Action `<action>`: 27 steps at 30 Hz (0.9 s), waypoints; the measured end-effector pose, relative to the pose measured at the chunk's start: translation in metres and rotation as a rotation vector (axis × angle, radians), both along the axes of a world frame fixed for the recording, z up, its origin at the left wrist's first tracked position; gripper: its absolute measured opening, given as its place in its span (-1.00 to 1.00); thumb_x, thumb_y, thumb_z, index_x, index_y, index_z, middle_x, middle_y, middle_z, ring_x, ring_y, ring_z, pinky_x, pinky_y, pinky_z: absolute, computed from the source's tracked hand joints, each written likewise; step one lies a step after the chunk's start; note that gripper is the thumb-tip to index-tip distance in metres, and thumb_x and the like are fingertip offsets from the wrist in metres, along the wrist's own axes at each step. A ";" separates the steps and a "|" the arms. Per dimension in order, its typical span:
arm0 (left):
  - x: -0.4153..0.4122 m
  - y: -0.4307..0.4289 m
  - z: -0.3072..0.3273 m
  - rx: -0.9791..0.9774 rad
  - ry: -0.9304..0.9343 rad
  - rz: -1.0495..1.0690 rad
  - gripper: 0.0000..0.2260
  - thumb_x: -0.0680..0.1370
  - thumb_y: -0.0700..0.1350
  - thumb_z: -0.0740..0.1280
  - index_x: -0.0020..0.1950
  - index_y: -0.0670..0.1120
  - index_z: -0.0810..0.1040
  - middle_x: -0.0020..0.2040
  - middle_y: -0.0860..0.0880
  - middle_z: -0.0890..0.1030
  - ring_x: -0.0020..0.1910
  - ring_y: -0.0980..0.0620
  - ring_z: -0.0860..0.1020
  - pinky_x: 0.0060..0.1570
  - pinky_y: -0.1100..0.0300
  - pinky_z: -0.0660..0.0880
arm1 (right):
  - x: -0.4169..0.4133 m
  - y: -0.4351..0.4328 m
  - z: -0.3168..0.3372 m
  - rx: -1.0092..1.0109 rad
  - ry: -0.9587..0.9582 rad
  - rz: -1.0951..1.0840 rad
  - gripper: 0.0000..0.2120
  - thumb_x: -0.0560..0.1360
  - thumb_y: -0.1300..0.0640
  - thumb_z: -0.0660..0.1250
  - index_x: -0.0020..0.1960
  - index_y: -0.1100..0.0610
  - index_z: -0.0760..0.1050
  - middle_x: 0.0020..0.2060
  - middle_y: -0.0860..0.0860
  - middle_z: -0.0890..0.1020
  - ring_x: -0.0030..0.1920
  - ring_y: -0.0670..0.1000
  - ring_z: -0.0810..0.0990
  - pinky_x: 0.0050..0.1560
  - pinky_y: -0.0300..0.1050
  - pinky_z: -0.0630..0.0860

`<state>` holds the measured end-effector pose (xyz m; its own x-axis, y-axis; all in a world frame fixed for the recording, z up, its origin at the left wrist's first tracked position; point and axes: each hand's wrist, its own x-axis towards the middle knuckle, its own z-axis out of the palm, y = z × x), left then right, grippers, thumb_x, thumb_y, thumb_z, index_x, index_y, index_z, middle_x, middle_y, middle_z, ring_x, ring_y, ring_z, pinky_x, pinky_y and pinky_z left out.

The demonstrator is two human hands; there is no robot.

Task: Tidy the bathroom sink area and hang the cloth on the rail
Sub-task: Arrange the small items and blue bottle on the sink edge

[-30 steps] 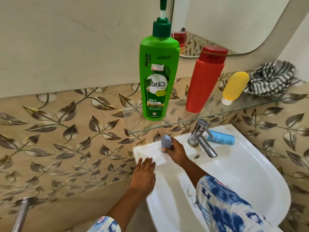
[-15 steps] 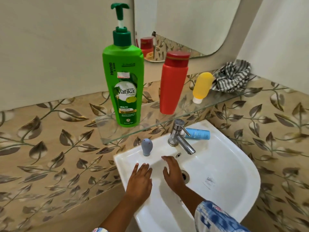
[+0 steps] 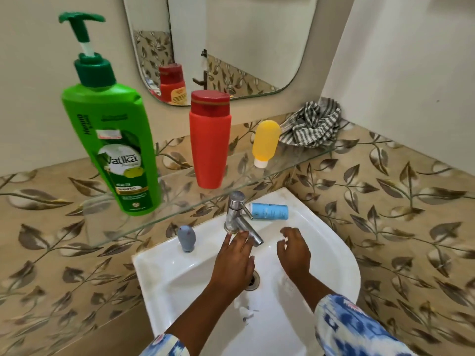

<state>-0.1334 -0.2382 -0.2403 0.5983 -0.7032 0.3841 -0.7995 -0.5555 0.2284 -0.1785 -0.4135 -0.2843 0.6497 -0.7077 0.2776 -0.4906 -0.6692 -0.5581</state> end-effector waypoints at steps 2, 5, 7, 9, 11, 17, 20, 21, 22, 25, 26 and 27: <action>0.000 -0.007 0.002 -0.017 0.003 0.009 -0.62 0.38 -0.15 0.46 0.18 -0.17 0.57 0.18 -0.15 0.62 0.19 -0.09 0.56 0.25 -0.15 0.38 | 0.020 -0.015 0.015 -0.030 0.036 0.035 -0.73 0.46 0.22 0.29 0.16 0.10 0.48 0.10 0.08 0.58 0.09 0.09 0.55 0.03 -0.03 0.56; -0.001 -0.012 0.002 -0.008 -0.029 0.029 -0.61 0.33 -0.13 0.51 0.14 -0.14 0.60 0.13 -0.11 0.65 0.14 -0.05 0.59 0.19 -0.13 0.43 | 0.053 -0.035 0.034 -0.109 0.266 0.152 -0.61 0.45 0.19 0.29 0.27 0.12 0.40 0.19 0.11 0.51 0.19 0.14 0.46 0.15 0.02 0.49; -0.001 -0.016 0.000 -0.008 -0.030 0.023 -0.60 0.32 -0.11 0.51 0.13 -0.13 0.61 0.12 -0.09 0.66 0.13 -0.03 0.60 0.16 -0.11 0.46 | 0.074 -0.041 0.043 -0.177 0.440 0.233 -0.55 0.46 0.14 0.29 0.33 0.11 0.33 0.24 0.11 0.47 0.23 0.15 0.42 0.18 0.01 0.43; -0.002 -0.024 -0.003 -0.016 -0.029 0.001 -0.60 0.33 -0.09 0.49 0.14 -0.13 0.60 0.14 -0.09 0.65 0.13 -0.04 0.60 0.16 -0.09 0.47 | 0.091 -0.043 0.047 -0.229 0.548 0.299 -0.51 0.46 0.10 0.30 0.35 0.10 0.28 0.27 0.11 0.44 0.27 0.16 0.39 0.21 0.01 0.40; -0.002 -0.035 -0.004 0.005 -0.060 -0.014 -0.58 0.31 -0.06 0.50 0.14 -0.12 0.61 0.14 -0.09 0.65 0.12 -0.03 0.61 0.12 -0.06 0.52 | 0.105 -0.043 0.047 -0.267 0.637 0.353 -0.49 0.46 0.10 0.31 0.37 0.10 0.25 0.29 0.11 0.41 0.30 0.17 0.36 0.25 0.04 0.35; 0.006 -0.070 0.001 0.061 -0.026 0.033 -0.57 0.27 0.05 0.50 0.10 -0.06 0.64 0.08 0.01 0.68 0.08 0.08 0.62 0.07 0.05 0.54 | 0.122 -0.054 0.030 -0.342 0.735 0.412 -0.49 0.43 0.14 0.33 0.34 0.09 0.27 0.28 0.09 0.45 0.30 0.16 0.34 0.30 0.09 0.26; 0.010 -0.080 0.001 0.087 0.008 0.074 -0.60 0.31 0.01 0.49 0.11 -0.07 0.63 0.07 0.00 0.68 0.07 0.07 0.62 0.11 0.02 0.52 | 0.119 -0.065 0.021 -0.369 0.667 0.440 -0.55 0.44 0.07 0.30 0.30 0.08 0.31 0.23 0.08 0.49 0.25 0.16 0.38 0.21 0.09 0.28; 0.011 -0.083 -0.002 0.098 0.011 0.085 -0.61 0.32 -0.02 0.48 0.12 -0.09 0.63 0.08 -0.02 0.68 0.08 0.05 0.62 0.14 0.00 0.51 | 0.118 -0.068 0.019 -0.365 0.629 0.443 -0.55 0.44 0.05 0.29 0.30 0.07 0.31 0.23 0.07 0.50 0.23 0.15 0.39 0.18 0.08 0.28; 0.012 -0.086 -0.004 0.114 0.022 0.092 -0.62 0.33 -0.06 0.47 0.13 -0.10 0.62 0.09 -0.04 0.67 0.10 0.04 0.62 0.17 -0.01 0.48 | 0.116 -0.071 0.017 -0.345 0.583 0.429 -0.54 0.44 0.03 0.28 0.31 0.05 0.31 0.22 0.06 0.50 0.22 0.15 0.39 0.16 0.08 0.29; 0.013 -0.093 -0.006 0.137 0.054 0.113 -0.63 0.42 -0.12 0.39 0.22 -0.13 0.56 0.20 -0.08 0.61 0.21 -0.01 0.55 0.31 -0.06 0.35 | 0.111 -0.075 0.014 -0.205 0.375 0.339 -0.49 0.44 -0.02 0.29 0.35 0.01 0.29 0.24 0.02 0.48 0.23 0.14 0.39 0.12 0.05 0.29; 0.014 -0.094 -0.006 0.142 0.076 0.121 -0.63 0.43 -0.12 0.37 0.23 -0.13 0.55 0.22 -0.08 0.60 0.23 -0.01 0.54 0.34 -0.07 0.30 | 0.111 -0.075 0.014 -0.134 0.272 0.316 -0.49 0.44 -0.02 0.31 0.35 0.02 0.30 0.24 0.02 0.49 0.23 0.14 0.40 0.11 0.03 0.30; 0.014 -0.096 -0.005 0.151 0.082 0.131 -0.64 0.42 -0.12 0.38 0.22 -0.12 0.56 0.21 -0.08 0.61 0.22 0.00 0.54 0.34 -0.05 0.28 | 0.112 -0.075 0.015 -0.044 0.162 0.301 -0.49 0.44 -0.02 0.34 0.34 0.05 0.32 0.24 0.04 0.50 0.22 0.14 0.42 0.12 0.04 0.32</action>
